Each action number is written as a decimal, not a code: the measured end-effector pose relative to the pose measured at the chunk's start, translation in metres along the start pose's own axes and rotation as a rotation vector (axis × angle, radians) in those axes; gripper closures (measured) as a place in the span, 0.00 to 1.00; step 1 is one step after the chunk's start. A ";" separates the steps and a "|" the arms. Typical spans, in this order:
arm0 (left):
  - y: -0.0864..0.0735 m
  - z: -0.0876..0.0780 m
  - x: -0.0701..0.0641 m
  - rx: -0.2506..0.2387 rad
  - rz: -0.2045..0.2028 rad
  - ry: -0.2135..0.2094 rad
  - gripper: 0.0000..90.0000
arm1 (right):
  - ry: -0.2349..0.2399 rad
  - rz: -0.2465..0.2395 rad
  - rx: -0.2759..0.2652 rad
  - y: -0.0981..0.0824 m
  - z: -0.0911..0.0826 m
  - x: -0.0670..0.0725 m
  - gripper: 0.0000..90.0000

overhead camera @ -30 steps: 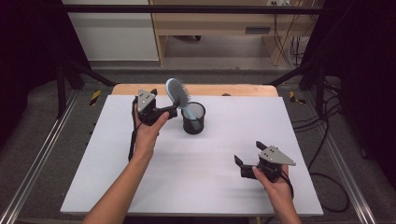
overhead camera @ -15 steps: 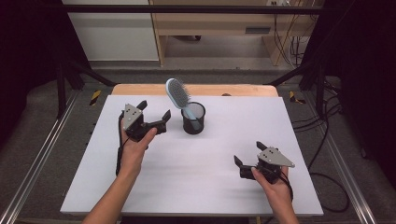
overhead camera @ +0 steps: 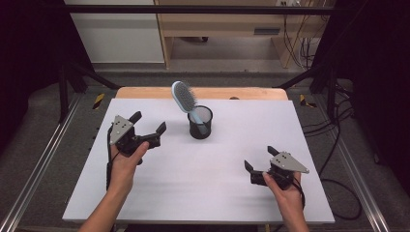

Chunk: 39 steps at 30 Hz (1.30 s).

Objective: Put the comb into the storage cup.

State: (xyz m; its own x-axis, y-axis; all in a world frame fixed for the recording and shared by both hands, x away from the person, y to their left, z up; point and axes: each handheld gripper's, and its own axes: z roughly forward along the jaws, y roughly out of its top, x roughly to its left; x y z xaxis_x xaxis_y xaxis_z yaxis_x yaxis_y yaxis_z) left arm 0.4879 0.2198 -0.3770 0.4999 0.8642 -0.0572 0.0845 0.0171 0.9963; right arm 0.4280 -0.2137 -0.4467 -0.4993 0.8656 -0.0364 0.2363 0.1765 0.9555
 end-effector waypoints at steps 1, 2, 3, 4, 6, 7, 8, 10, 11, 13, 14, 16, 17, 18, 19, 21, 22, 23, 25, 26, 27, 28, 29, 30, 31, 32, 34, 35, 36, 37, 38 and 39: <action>0.002 -0.003 0.002 -0.002 -0.004 0.003 0.02 | 0.003 -0.003 -0.003 0.000 0.000 0.000 0.04; 0.003 -0.004 0.003 -0.003 -0.006 0.004 0.02 | 0.008 -0.006 -0.006 0.000 0.000 0.001 0.04; 0.004 -0.006 0.005 -0.003 -0.008 0.006 0.02 | 0.011 -0.007 -0.006 0.000 0.000 0.001 0.04; 0.006 -0.009 0.007 -0.006 -0.010 0.008 0.02 | 0.013 -0.005 -0.004 0.000 0.000 0.002 0.04; 0.009 -0.014 0.010 -0.009 -0.013 0.010 0.02 | 0.021 -0.009 0.000 -0.001 0.001 0.003 0.04; 0.011 -0.017 0.012 -0.009 -0.009 0.010 0.02 | 0.025 -0.010 -0.001 -0.001 0.001 0.003 0.04; 0.012 -0.019 0.013 -0.011 -0.007 0.011 0.02 | 0.030 -0.009 -0.002 -0.001 0.001 0.003 0.04; 0.014 -0.024 0.017 -0.013 -0.004 0.010 0.02 | 0.032 -0.008 -0.003 -0.001 0.001 0.002 0.04; 0.015 -0.026 0.018 -0.013 -0.002 0.011 0.02 | 0.033 -0.010 -0.004 -0.001 0.001 0.002 0.04; 0.016 -0.033 0.022 -0.012 0.000 0.015 0.02 | 0.037 -0.013 -0.007 -0.001 0.001 0.002 0.04; 0.016 -0.035 0.023 -0.013 -0.001 0.016 0.02 | 0.038 -0.015 -0.009 -0.001 0.000 0.003 0.04; 0.016 -0.040 0.026 -0.013 0.000 0.018 0.02 | 0.040 -0.018 -0.012 -0.001 0.000 0.003 0.04; 0.016 -0.043 0.028 -0.014 -0.001 0.021 0.02 | 0.041 -0.020 -0.013 -0.001 0.000 0.003 0.04; 0.015 -0.046 0.029 -0.014 -0.005 0.022 0.02 | 0.041 -0.022 -0.012 -0.001 0.000 0.003 0.04; 0.014 -0.048 0.031 -0.016 -0.010 0.024 0.02 | 0.042 -0.023 -0.010 -0.001 0.000 0.004 0.04; 0.011 -0.053 0.035 -0.014 -0.015 0.030 0.02 | 0.044 -0.025 -0.007 -0.002 0.001 0.004 0.04; 0.009 -0.056 0.037 -0.014 -0.023 0.034 0.02 | 0.043 -0.026 -0.008 -0.002 0.001 0.004 0.04; 0.007 -0.058 0.039 -0.012 -0.026 0.035 0.02 | 0.042 -0.026 -0.009 -0.001 0.001 0.004 0.04; 0.003 -0.062 0.042 -0.005 -0.028 0.040 0.02 | 0.042 -0.028 -0.013 -0.001 0.001 0.004 0.04; 0.001 -0.064 0.043 0.000 -0.024 0.041 0.02 | 0.041 -0.030 -0.013 -0.001 0.000 0.004 0.04; 0.000 -0.066 0.044 0.001 -0.023 0.043 0.02 | 0.040 -0.030 -0.013 -0.001 0.000 0.004 0.04; -0.002 -0.068 0.045 0.000 -0.022 0.044 0.02 | 0.040 -0.030 -0.012 -0.001 0.000 0.004 0.04; -0.002 -0.070 0.047 0.000 -0.019 0.045 0.02 | 0.041 -0.027 -0.013 -0.001 0.000 0.004 0.04; -0.003 -0.072 0.048 0.002 -0.016 0.046 0.02 | 0.042 -0.024 -0.015 -0.001 0.000 0.005 0.04; -0.003 -0.074 0.049 0.002 -0.012 0.047 0.02 | 0.045 -0.028 -0.015 -0.001 0.000 0.005 0.05; -0.004 -0.076 0.050 0.004 -0.005 0.048 0.02 | 0.047 -0.030 -0.013 -0.001 0.000 0.005 0.05; -0.004 -0.080 0.052 0.007 0.008 0.050 0.02 | 0.058 -0.029 -0.006 -0.001 0.001 0.006 0.05; -0.003 -0.082 0.053 0.007 0.011 0.049 0.02 | 0.059 -0.024 0.001 -0.001 0.002 0.006 0.05; -0.003 -0.084 0.054 0.008 0.014 0.047 0.02 | 0.060 -0.023 0.003 -0.001 0.003 0.006 0.05; -0.002 -0.086 0.055 0.009 0.015 0.048 0.02 | 0.063 -0.025 0.006 -0.001 0.004 0.006 0.05; -0.002 -0.089 0.057 0.008 0.014 0.050 0.02 | 0.065 -0.027 0.006 0.001 0.005 0.006 0.05; -0.001 -0.091 0.059 0.004 0.017 0.051 0.02 | 0.067 -0.030 0.005 0.002 0.005 0.006 0.05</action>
State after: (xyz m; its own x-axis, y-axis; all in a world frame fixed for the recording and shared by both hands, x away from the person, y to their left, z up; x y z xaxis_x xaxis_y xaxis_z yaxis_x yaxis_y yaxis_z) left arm 0.4383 0.3164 -0.3756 0.4569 0.8887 -0.0369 0.0800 0.0003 0.9968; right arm 0.4297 -0.2056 -0.4466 -0.5606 0.8269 -0.0455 0.2244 0.2045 0.9528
